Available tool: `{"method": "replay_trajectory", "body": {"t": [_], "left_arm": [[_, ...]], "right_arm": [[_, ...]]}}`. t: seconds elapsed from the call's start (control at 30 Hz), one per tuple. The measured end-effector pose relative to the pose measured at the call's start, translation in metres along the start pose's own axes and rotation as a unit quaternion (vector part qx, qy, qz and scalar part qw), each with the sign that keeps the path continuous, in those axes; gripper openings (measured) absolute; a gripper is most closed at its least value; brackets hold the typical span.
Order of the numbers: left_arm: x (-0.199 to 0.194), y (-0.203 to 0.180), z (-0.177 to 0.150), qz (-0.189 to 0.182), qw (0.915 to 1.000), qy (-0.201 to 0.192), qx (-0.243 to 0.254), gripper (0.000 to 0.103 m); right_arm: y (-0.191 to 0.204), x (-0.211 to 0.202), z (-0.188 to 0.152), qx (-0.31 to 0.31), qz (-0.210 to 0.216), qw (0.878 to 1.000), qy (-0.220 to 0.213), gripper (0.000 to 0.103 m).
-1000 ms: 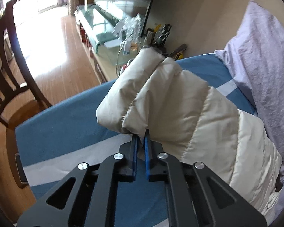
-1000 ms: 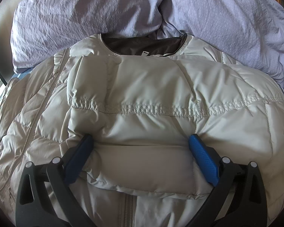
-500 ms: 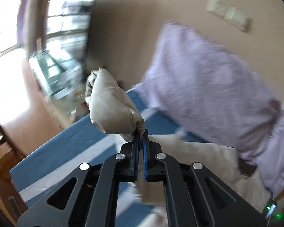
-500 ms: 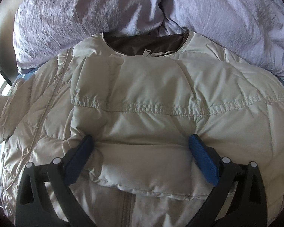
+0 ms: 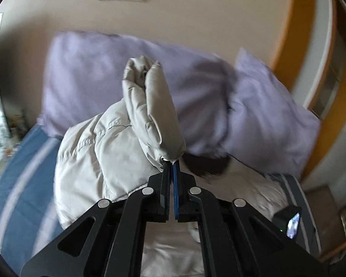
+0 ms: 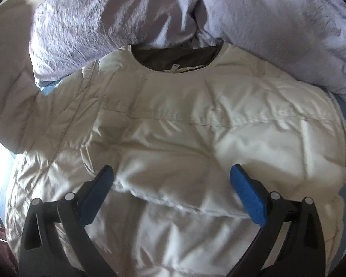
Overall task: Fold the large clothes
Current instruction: 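Lift the held sleeve with the left gripper and lay it across the jacket front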
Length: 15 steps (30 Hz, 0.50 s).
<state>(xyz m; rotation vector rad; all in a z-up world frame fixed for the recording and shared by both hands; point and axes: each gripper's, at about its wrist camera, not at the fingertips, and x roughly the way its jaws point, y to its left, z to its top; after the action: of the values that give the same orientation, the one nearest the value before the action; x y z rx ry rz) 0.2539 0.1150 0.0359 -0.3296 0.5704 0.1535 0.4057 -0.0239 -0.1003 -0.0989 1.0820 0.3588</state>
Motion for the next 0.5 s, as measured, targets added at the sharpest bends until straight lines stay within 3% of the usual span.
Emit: {"method": "replay_trajectory", "body": {"t": [0.23, 0.5], "left_arm": [[0.052, -0.062, -0.042, -0.049, 0.9944, 0.080, 0.047, 0.000], [0.095, -0.090, -0.086, -0.051, 0.9836, 0.157, 0.074, 0.000]], "right_arm": [[-0.023, -0.017, -0.014, -0.021, -0.035, 0.999, -0.017, 0.101], [-0.043, -0.021, -0.024, -0.016, -0.052, 0.998, -0.023, 0.101]]}}
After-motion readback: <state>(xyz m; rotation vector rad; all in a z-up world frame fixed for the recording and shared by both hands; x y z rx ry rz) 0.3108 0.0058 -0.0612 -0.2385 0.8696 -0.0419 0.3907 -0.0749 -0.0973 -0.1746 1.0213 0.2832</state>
